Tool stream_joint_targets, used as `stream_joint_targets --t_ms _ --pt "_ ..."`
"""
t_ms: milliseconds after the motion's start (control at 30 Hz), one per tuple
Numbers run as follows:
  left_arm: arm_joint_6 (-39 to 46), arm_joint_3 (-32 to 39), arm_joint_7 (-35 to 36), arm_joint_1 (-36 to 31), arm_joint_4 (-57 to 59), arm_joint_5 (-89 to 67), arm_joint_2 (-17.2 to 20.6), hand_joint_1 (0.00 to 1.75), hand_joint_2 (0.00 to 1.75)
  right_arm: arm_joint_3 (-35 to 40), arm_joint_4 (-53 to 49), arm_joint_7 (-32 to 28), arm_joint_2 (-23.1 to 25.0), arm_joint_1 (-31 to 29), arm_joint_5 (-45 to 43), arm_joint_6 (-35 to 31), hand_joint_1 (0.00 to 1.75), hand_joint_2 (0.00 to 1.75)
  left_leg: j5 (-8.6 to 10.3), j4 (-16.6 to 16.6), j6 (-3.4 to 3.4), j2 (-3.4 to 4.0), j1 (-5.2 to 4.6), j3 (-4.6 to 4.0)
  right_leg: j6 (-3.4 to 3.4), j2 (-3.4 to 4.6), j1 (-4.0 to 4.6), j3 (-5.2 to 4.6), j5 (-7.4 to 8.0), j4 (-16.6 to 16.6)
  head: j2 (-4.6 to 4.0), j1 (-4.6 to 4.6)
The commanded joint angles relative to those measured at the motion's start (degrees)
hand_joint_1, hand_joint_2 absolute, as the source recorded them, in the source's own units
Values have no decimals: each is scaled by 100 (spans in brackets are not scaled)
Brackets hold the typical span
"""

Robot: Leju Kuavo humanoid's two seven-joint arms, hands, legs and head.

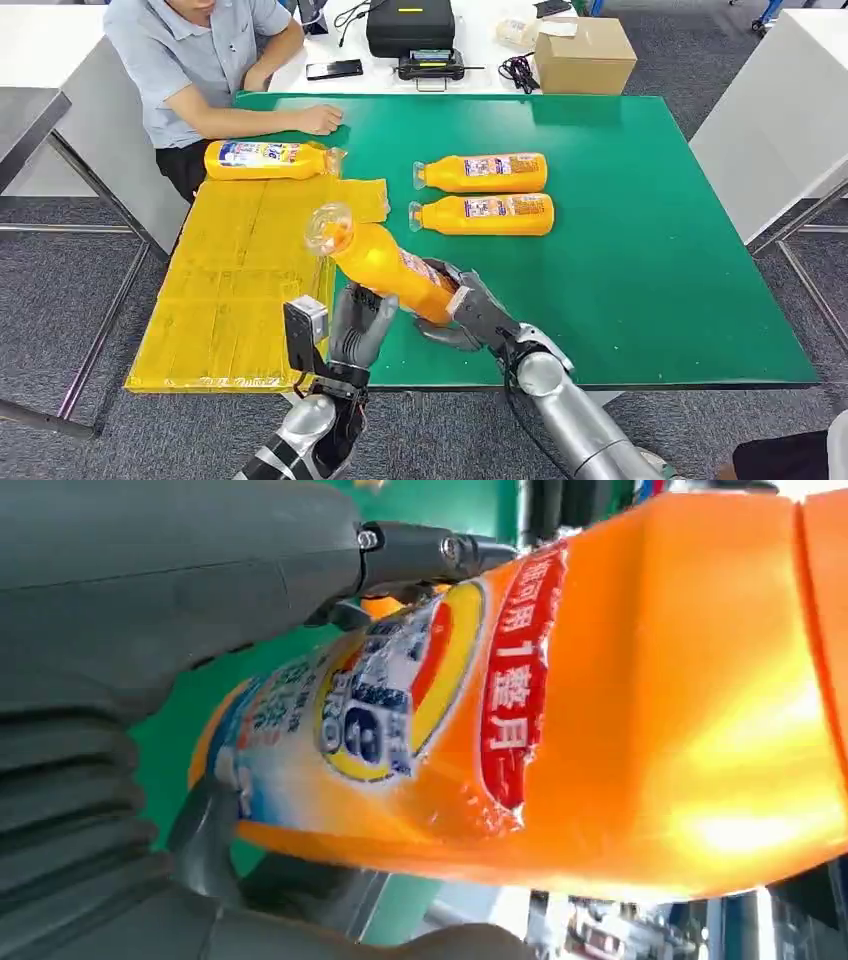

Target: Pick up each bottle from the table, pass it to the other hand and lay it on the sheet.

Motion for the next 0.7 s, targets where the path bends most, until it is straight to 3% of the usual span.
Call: stream_joint_targets --t_ms 33,233,533,567,600,700 --pt "101 -42 -46 -375 435 -127 -3 0 175 406 374 -1 36 -312 12 -15 175 175 -4 -1 -11 9 6 12 -13 6 7 11 -1 -2 0 0" --pt "750 7 -455 -507 687 -772 -86 0 175 473 343 4 -19 -314 -56 22 175 175 -6 2 -11 7 6 12 -13 3 7 11 -4 1 0 0" --pt "384 197 -293 -547 566 -657 -108 2 175 517 385 49 -23 -344 -63 14 175 175 -5 2 -12 9 7 13 -14 6 8 11 -2 -1 0 0" --pt "337 246 -250 -533 524 -605 -102 21 175 500 414 85 -42 -321 -99 28 72 175 -3 0 -9 7 5 9 -11 4 6 8 -1 -2 0 0" --pt "315 292 -222 -523 504 -555 -103 117 175 488 431 87 -54 -307 -107 21 0 175 -6 0 -12 8 8 16 -14 4 9 15 -4 -2 0 0" --pt "265 336 -181 -513 479 -486 -91 117 175 471 447 87 -61 -285 -115 10 0 175 -10 2 -14 10 10 23 -16 6 11 21 -6 -1 0 0"
